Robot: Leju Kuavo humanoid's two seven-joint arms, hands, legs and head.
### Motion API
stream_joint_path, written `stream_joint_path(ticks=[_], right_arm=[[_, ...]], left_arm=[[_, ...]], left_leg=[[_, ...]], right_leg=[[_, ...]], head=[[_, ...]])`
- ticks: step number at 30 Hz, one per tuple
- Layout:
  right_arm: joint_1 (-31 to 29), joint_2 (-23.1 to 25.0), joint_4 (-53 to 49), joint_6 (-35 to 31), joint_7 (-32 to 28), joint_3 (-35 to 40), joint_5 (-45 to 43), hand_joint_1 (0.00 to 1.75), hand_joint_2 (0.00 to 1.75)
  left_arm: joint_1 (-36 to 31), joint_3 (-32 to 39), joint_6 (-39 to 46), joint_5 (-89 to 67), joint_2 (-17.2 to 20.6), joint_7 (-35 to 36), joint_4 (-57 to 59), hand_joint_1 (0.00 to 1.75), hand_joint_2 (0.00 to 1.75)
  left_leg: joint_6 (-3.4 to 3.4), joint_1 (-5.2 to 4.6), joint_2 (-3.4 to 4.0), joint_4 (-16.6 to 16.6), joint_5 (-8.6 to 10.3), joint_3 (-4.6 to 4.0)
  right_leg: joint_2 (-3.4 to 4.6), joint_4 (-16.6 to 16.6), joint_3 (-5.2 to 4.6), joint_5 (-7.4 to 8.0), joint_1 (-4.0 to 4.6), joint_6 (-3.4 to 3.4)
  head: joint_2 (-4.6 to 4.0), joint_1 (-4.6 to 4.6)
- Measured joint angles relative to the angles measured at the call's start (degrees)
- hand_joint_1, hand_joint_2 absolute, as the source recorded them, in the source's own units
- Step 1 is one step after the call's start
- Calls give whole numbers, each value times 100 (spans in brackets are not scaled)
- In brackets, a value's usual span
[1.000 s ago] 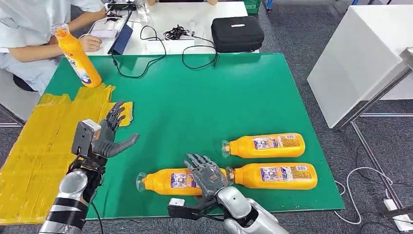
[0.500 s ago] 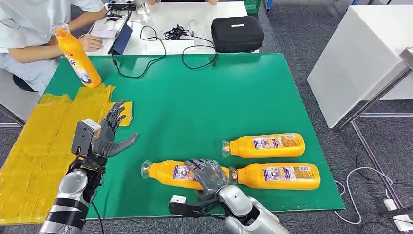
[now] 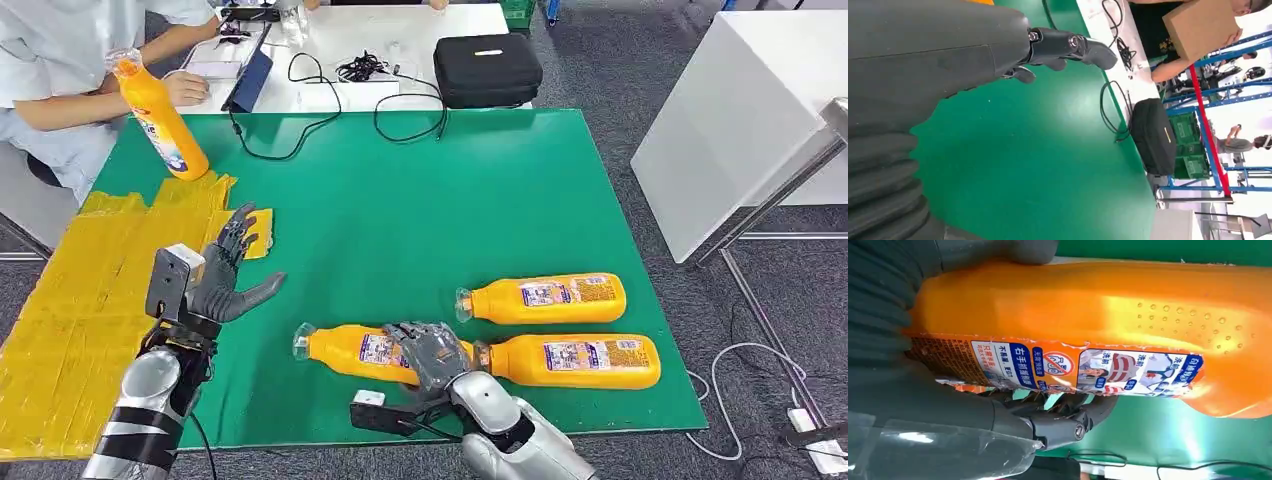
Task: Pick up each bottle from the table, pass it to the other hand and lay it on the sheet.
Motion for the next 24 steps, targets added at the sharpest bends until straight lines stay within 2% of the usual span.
stream_joint_path(ticks=[11,14,16,20,24], right_arm=[[6,31,22,-55,-33,-116,-101,175,175],[102,94,26,-616,-221,-295,-339,175,175],[225,197,-37,-1267,-556,-527,-573,175,175],[485,406,-412,-2348,-1592,-1116,-1221,175,175],[602,621,-768,-2901,-2475,-1701,-1977,175,175]], left_arm=[[16,-2,0,9,-11,0,-39,0,175],[22,-4,7,17,-39,-4,-52,0,175],[40,-18,68,-9,-74,-11,-107,0,175],[38,-151,275,-105,-159,-24,-225,0,175],[-54,-346,387,-13,-227,-42,-234,0,175]], left_leg=[[0,0,0,0,0,1],[0,0,-1,0,0,0],[0,0,0,0,0,0],[0,0,-2,0,0,-3],[0,0,0,0,-1,-3]], right_leg=[[0,0,0,0,0,0],[0,0,-1,0,0,0],[0,0,-3,0,0,0],[-1,0,-6,-1,0,0],[0,-1,-6,-1,0,0]], head=[[0,0],[0,4],[0,0],[0,2],[0,0]])
